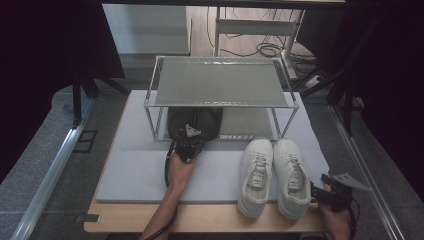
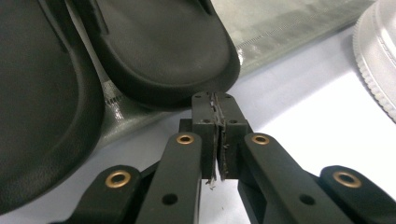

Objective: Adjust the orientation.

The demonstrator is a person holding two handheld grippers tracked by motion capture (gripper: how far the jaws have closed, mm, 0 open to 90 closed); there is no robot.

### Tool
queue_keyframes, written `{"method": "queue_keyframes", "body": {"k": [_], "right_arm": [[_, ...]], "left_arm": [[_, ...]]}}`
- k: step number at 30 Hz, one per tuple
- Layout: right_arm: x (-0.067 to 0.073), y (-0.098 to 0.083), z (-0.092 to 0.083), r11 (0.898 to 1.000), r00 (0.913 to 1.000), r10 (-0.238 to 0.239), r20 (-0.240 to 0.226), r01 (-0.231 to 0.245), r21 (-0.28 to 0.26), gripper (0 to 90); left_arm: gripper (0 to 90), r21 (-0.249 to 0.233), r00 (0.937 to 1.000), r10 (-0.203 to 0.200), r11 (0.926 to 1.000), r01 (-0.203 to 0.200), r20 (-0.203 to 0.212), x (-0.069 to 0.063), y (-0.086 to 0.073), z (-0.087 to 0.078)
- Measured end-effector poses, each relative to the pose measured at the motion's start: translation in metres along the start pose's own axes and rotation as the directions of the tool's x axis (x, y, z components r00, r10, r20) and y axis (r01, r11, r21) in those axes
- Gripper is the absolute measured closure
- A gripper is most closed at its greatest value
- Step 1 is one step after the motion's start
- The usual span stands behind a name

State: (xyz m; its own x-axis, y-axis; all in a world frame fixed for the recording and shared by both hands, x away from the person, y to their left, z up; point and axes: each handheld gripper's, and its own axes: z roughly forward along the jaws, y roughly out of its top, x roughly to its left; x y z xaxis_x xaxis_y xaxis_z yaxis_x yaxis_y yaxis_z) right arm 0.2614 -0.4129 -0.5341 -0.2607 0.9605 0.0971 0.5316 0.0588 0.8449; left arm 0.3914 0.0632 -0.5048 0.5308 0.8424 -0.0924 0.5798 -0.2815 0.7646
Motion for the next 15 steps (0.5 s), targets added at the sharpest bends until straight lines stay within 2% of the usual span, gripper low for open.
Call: {"method": "queue_keyframes", "body": {"k": [9,15], "right_arm": [[0.0,0.0,0.0,1.0,1.0,-0.002,0.0,0.002,-0.001,25.8],[0.0,0.0,0.0,1.0,1.0,-0.002,0.001,0.002,-0.001,25.8]], "left_arm": [[82.9,-0.015,0.9996,0.024,0.9996,-0.024,0.013,-0.002,0.0,-0.012],[79.6,-0.015,0.9996,0.026,0.9996,-0.025,0.013,0.0,-0.004,-0.018]]}}
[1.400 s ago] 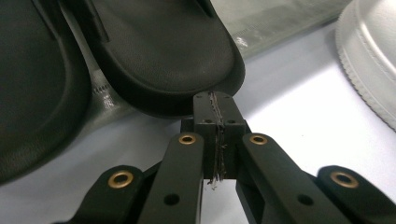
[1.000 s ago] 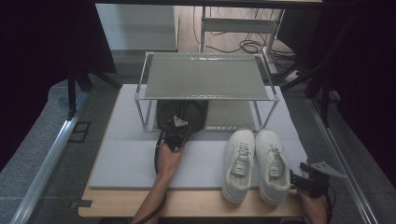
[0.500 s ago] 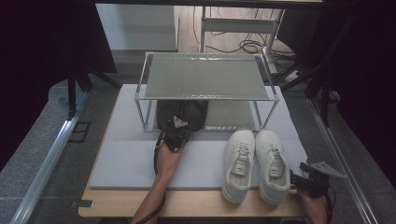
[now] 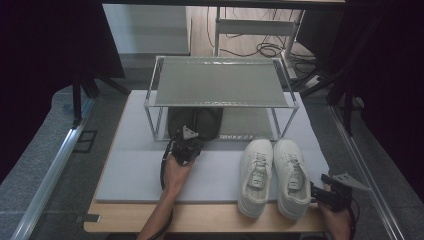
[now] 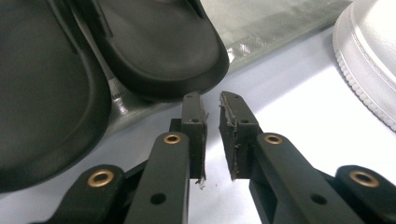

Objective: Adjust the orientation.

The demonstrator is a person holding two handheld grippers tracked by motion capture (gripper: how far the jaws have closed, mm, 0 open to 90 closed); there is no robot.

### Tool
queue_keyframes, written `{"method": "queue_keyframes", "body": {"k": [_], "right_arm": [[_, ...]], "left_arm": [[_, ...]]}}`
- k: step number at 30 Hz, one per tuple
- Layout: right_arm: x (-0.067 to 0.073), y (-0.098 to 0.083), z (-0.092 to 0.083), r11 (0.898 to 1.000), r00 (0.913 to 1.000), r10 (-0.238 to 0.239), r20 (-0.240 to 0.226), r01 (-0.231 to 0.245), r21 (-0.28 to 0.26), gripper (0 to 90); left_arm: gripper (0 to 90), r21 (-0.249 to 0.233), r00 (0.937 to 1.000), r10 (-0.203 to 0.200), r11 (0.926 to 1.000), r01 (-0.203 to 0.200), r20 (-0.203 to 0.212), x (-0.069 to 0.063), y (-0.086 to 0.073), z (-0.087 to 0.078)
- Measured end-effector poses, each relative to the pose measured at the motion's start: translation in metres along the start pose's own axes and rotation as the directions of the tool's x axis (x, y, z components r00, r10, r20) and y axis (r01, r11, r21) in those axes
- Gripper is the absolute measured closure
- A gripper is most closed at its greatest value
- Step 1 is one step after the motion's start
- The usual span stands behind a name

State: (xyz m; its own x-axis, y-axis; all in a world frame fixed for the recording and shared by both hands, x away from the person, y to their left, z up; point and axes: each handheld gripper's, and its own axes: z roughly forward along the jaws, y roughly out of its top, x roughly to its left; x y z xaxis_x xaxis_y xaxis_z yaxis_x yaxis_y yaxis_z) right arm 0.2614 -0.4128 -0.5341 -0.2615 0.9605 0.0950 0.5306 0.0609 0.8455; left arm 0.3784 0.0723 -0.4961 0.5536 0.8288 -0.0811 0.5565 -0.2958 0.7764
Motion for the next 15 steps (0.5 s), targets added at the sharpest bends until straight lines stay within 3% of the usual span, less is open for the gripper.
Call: {"method": "queue_keyframes", "body": {"k": [15], "right_arm": [[0.0,0.0,0.0,1.0,1.0,-0.001,0.001,0.001,0.0,25.8]], "left_arm": [[67.2,-0.021,0.9995,0.032,0.9992,-0.032,-0.007,0.0,-0.01,-0.026]]}}
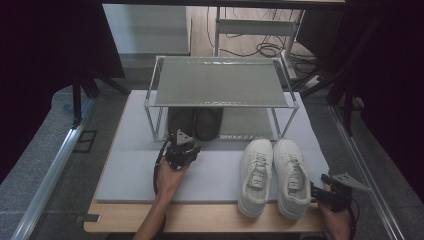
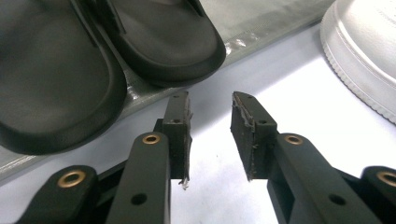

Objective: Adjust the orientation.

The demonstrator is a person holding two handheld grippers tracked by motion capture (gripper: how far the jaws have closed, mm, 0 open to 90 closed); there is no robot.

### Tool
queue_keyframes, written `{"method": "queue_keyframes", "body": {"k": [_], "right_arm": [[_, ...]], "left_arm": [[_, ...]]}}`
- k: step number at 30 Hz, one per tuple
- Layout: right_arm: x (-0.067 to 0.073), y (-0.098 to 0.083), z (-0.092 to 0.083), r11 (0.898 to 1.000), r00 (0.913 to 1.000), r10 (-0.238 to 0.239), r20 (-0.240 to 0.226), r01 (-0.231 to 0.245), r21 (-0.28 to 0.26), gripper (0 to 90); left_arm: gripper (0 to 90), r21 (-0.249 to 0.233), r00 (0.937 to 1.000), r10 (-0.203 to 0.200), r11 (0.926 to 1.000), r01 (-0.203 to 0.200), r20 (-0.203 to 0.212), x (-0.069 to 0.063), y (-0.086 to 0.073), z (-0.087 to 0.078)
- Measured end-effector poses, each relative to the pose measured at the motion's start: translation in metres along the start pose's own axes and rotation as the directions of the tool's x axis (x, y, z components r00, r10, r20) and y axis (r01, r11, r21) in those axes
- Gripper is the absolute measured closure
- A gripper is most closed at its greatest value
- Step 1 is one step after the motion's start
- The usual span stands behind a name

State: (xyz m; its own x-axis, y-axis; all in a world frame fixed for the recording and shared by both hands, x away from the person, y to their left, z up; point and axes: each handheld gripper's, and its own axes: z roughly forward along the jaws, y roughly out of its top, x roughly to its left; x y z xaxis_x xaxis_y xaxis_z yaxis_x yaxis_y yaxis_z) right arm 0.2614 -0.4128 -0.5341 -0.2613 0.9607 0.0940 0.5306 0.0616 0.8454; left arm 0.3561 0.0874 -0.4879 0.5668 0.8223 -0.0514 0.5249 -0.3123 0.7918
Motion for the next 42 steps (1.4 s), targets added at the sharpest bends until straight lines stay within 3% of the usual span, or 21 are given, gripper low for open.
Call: {"method": "queue_keyframes", "body": {"k": [14,19,28,34,42], "right_arm": [[0.0,0.0,0.0,1.0,1.0,0.001,0.0,-0.001,-0.001,25.8],[0.0,0.0,0.0,1.0,1.0,0.001,0.0,-0.001,-0.001,25.8],[0.0,0.0,0.0,1.0,1.0,0.001,0.001,-0.001,-0.001,25.9],[0.0,0.0,0.0,1.0,1.0,0.002,0.001,-0.002,0.0,25.9],[0.0,0.0,0.0,1.0,1.0,0.002,0.001,-0.002,0.0,25.9]], "left_arm": [[57.1,-0.001,0.9998,0.022,0.9998,-0.022,-0.003,-0.001,-0.01,-0.021],[51.0,-0.004,0.9994,0.031,0.9995,-0.031,-0.016,-0.001,-0.015,-0.031],[38.9,0.007,0.9994,0.035,0.9994,-0.035,-0.004,-0.003,-0.021,-0.043],[29.8,0.015,0.9999,0.007,0.9999,-0.007,0.014,-0.003,-0.025,-0.05],[18.1,0.027,0.9999,-0.015,0.9995,0.015,-0.005,-0.004,-0.037,-0.064]]}}
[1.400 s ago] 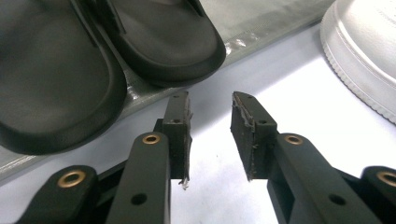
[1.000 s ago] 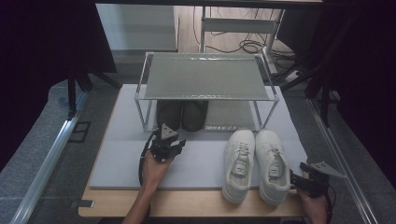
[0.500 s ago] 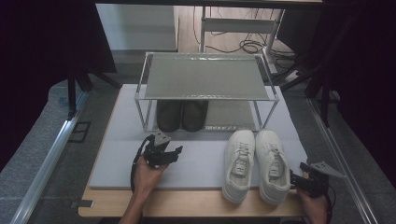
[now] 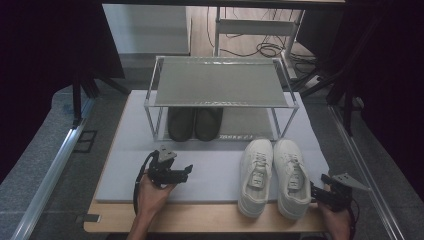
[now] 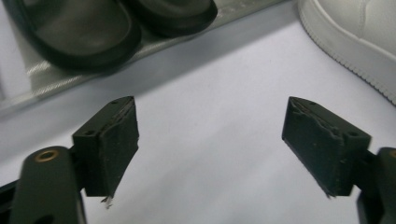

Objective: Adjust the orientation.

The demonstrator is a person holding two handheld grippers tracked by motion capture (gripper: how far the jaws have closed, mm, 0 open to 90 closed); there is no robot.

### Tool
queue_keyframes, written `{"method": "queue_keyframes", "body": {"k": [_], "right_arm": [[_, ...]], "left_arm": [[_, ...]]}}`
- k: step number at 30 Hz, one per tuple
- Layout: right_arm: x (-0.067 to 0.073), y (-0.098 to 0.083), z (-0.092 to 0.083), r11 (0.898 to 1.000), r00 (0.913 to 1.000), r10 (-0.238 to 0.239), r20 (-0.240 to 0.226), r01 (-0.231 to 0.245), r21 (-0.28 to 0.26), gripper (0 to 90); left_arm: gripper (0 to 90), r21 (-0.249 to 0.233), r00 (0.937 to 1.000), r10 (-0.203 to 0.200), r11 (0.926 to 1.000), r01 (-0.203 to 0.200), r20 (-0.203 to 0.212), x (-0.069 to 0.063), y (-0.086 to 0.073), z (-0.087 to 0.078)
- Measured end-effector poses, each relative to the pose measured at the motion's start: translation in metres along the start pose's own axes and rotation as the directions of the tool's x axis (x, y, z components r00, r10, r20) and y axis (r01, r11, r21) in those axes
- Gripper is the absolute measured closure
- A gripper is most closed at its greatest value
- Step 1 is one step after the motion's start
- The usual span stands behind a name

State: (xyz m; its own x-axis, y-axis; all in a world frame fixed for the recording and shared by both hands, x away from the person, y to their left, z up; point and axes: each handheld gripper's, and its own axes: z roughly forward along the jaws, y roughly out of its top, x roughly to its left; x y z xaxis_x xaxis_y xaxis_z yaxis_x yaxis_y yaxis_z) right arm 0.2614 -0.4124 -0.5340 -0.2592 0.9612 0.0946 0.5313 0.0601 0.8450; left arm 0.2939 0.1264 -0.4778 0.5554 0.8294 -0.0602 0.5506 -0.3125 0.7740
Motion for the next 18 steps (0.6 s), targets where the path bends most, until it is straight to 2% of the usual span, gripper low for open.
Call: {"method": "queue_keyframes", "body": {"k": [6,11,14,18], "right_arm": [[0.0,0.0,0.0,1.0,1.0,0.0,0.0,0.0,0.002,25.8],[0.0,0.0,0.0,1.0,1.0,0.001,-0.001,-0.001,0.002,25.8],[0.0,0.0,0.0,1.0,1.0,0.004,-0.003,-0.004,0.003,25.5],[0.0,0.0,0.0,1.0,1.0,0.003,-0.002,-0.003,0.003,25.5]], "left_arm": [[13.4,0.008,0.9997,-0.004,1.0,0.004,-0.024,0.001,-0.018,-0.006],[12.7,0.028,0.9987,0.015,0.9995,-0.014,-0.049,0.001,-0.031,-0.007],[12.6,0.019,0.9986,0.009,0.9998,-0.008,-0.052,0.001,-0.037,-0.008],[12.2,0.009,0.9965,0.02,0.9998,-0.019,-0.081,0.001,-0.046,-0.01]]}}
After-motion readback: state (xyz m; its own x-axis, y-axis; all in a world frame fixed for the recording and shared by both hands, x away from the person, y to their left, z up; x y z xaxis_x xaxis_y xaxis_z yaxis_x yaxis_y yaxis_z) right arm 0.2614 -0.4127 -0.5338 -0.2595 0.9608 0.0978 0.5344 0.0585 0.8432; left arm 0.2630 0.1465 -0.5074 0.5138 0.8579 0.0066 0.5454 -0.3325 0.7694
